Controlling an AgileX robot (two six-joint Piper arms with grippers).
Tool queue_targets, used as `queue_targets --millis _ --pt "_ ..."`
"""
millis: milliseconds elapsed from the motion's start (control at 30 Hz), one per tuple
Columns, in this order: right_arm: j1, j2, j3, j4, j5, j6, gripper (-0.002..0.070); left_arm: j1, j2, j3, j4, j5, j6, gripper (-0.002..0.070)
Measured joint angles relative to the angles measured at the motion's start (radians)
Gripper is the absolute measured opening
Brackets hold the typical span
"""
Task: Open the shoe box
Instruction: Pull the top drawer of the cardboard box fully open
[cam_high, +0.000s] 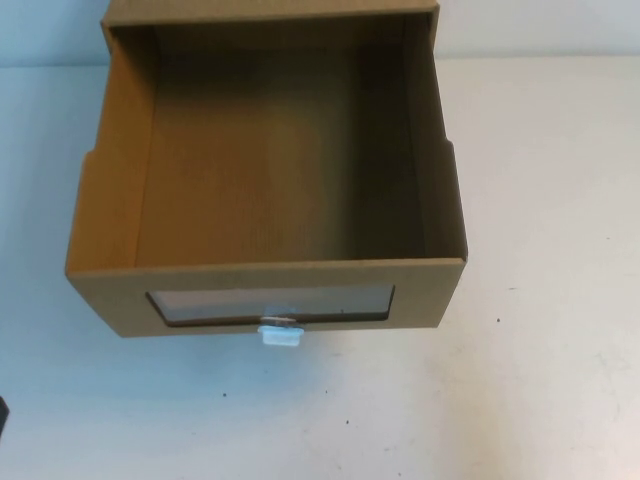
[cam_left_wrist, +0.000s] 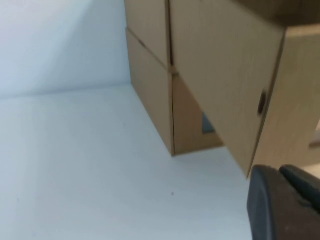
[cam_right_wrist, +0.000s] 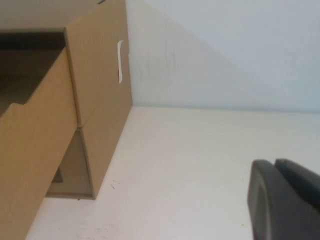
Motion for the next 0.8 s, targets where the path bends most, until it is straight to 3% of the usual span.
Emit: queue_targets --millis 800 --pt "0.000 0.000 0.000 0.010 0.000 0.000 -0.0013 0.000 0.000 0.083 -0.041 -0.028 -0.102 -0.0005"
